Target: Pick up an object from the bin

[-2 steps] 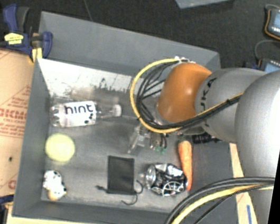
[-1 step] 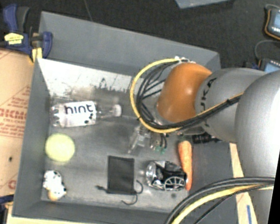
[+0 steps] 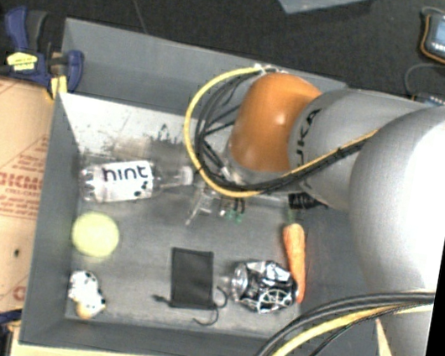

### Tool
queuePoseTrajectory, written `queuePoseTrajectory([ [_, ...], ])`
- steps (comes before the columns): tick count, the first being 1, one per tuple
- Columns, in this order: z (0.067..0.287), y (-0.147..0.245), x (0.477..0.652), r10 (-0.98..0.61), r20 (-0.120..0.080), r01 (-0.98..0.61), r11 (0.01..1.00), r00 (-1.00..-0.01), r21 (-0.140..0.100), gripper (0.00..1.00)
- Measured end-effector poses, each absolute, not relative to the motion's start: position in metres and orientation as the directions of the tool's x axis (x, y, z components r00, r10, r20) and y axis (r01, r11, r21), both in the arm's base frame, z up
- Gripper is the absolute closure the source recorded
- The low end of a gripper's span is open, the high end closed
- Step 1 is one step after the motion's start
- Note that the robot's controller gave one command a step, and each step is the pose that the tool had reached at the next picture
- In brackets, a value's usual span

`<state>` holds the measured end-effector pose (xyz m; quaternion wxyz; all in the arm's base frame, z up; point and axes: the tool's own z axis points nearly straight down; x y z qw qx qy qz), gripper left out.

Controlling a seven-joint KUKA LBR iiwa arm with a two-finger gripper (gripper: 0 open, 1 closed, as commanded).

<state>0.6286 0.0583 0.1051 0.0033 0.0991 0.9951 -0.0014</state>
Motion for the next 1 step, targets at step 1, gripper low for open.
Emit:
queuePoseTrajectory([
  [1, 0.1349, 0.0833, 0.6264, 0.174, -0.011, 0.174, 0.985, -0.985, 0.005, 1.00],
])
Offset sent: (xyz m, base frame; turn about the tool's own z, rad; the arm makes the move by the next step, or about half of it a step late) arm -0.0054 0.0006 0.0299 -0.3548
